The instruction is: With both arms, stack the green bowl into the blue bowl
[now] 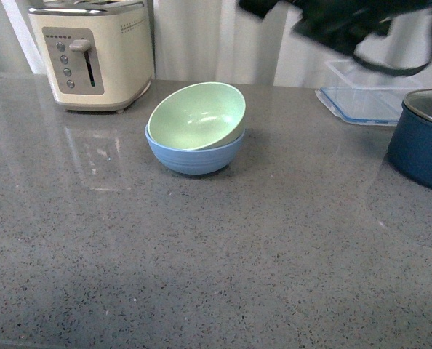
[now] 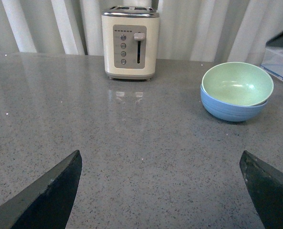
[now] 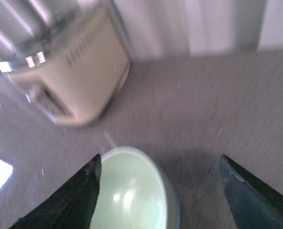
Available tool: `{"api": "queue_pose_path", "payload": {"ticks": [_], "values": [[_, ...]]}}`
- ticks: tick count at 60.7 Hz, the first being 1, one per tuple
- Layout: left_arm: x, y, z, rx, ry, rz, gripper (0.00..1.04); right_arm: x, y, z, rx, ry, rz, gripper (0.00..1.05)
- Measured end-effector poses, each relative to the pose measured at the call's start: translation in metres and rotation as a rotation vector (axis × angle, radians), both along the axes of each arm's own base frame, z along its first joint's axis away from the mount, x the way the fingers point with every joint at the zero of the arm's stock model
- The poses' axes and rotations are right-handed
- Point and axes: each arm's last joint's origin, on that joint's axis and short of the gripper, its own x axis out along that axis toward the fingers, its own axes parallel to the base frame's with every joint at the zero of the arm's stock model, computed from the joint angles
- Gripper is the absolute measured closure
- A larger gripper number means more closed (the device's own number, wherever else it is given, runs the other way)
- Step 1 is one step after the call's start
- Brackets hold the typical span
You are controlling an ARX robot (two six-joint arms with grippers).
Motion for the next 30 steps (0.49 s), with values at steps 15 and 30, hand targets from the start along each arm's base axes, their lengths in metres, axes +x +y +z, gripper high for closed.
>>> {"api": "queue_pose_path", "payload": {"ticks": [15,30], "values": [[0.000,0.000,0.000,0.000,0.000,-0.001,0.07,-0.098,-0.084,-0.036,-0.271,-0.231,-0.339,0.72],[0.000,0.000,0.000,0.000,0.000,0.002,0.07,-0.150,-0.106,-0.057,-0.303,-0.240,-0.323,1.04]]}}
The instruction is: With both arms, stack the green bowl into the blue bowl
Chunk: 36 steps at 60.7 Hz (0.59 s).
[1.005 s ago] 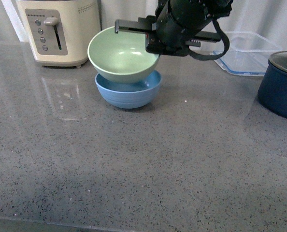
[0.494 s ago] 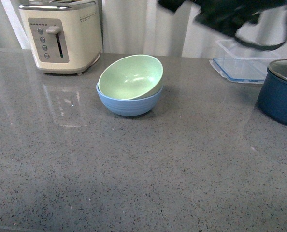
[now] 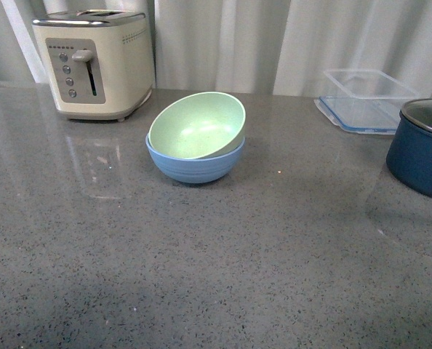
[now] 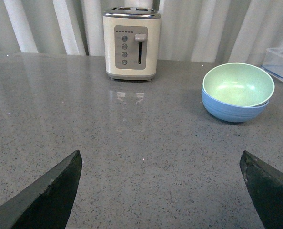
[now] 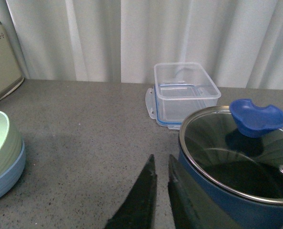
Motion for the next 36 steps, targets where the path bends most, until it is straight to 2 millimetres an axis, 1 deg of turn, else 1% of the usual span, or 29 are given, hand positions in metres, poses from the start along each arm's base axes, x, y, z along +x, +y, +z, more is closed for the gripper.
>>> {"api": "queue_pose_path", "payload": {"ticks": [8,13,27,30,36], "values": [[0.000,0.000,0.000,0.000,0.000,-0.001,0.07,-0.023,-0.011,-0.013,-0.002,0.019,-0.015,1.04],[0.000,0.000,0.000,0.000,0.000,-0.001,0.07,-0.035,-0.014,-0.017,-0.002,0.015,-0.009,1.04],[0.000,0.000,0.000,0.000,0.000,0.000,0.07,-0.060,-0.022,-0.025,-0.002,0.014,-0.007,1.04],[0.000,0.000,0.000,0.000,0.000,-0.001,0.07,-0.065,-0.027,-0.027,-0.002,0.016,0.010,1.04],[0.000,0.000,0.000,0.000,0.000,-0.001,0.07,-0.075,-0.033,-0.029,-0.001,0.015,-0.015,1.04]]}}
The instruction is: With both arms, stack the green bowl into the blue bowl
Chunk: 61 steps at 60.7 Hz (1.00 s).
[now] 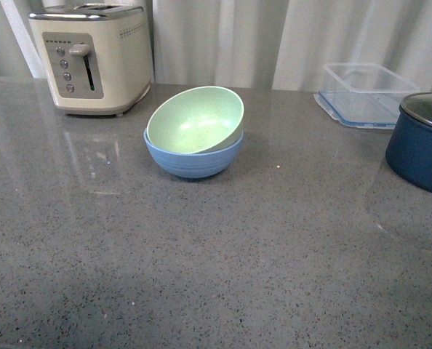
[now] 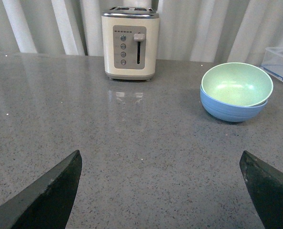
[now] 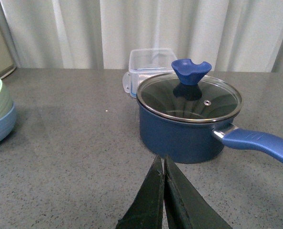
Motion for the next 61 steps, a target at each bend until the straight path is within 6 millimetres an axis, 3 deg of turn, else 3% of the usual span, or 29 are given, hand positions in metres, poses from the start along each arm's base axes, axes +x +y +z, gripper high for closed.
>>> {"api": "queue_pose_path", "payload": {"ticks": [18,61], "values": [[0.000,0.000,0.000,0.000,0.000,0.000,0.07,-0.023,0.000,-0.015,0.000,0.010,0.006,1.04],[0.000,0.000,0.000,0.000,0.000,0.000,0.07,-0.052,0.000,-0.007,0.000,-0.020,0.006,1.04]]}}
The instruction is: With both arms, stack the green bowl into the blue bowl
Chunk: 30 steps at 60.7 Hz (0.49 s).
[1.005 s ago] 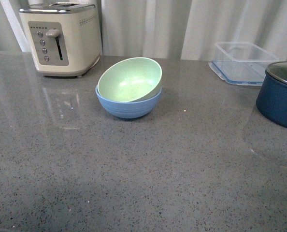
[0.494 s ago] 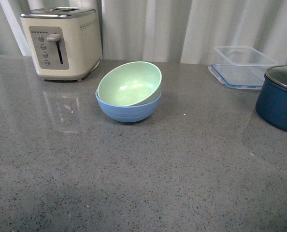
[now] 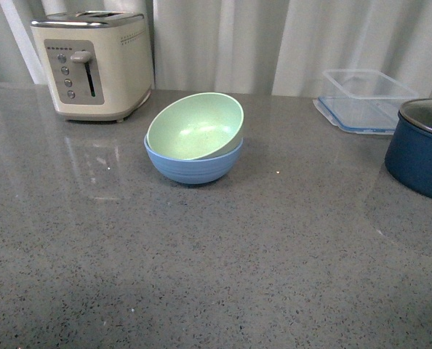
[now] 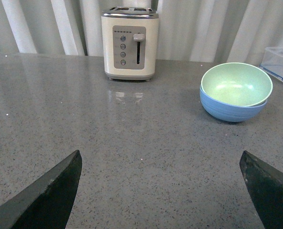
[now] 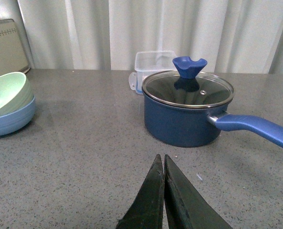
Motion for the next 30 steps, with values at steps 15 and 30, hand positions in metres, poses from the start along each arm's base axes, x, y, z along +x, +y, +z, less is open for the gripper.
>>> {"api": "queue_pose_path", "payload": {"ticks": [15,30], "values": [[0.0000,0.0000,0.0000,0.000,0.000,0.000,0.07,-0.0051,0.0000,-0.0001,0.000,-0.001,0.000,1.04],[0.0000,0.0000,0.0000,0.000,0.000,0.000,0.07,-0.0105,0.0000,-0.0007,0.000,0.000,0.000,1.04]]}}
